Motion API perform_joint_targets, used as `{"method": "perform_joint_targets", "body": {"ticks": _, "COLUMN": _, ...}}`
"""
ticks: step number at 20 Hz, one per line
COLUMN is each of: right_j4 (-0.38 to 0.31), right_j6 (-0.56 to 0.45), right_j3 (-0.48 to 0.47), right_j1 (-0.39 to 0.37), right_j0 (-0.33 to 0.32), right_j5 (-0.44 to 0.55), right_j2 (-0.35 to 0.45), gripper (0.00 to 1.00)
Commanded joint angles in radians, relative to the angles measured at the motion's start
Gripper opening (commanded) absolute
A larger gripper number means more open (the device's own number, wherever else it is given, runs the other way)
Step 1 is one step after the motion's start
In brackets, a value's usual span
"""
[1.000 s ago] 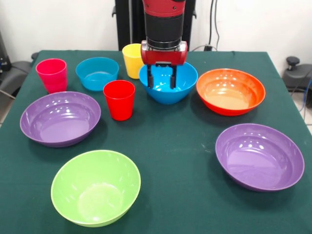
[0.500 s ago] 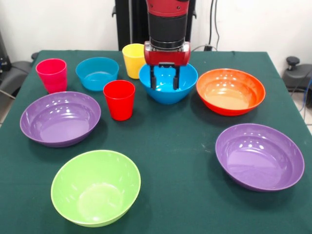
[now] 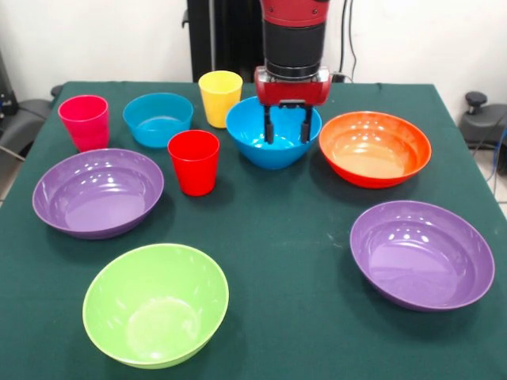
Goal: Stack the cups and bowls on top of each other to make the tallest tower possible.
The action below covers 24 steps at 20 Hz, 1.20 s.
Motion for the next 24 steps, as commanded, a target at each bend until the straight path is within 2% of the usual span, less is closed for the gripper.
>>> {"method": "perform_joint_targets", "body": {"ticks": 1, "right_j4": -0.016, "right_j6": 0.166, "right_j3": 0.038, "right_j1": 0.038, "right_j0": 0.025, "right_j5": -0.048, "right_j2": 0.046, "gripper": 1.0}}
{"method": "perform_joint_targets", "body": {"ticks": 14, "right_j4": -0.009, "right_j6": 0.199, "right_j3": 0.037, "right_j1": 0.088, "right_j0": 0.055, "right_j5": -0.067, "right_j2": 0.021, "gripper": 1.0}}
{"method": "perform_joint_targets", "body": {"ticks": 24, "right_j4": 0.012, "right_j6": 0.262, "right_j3": 0.043, "right_j1": 0.093, "right_j0": 0.106, "right_j5": -0.082, "right_j2": 0.005, "gripper": 1.0}}
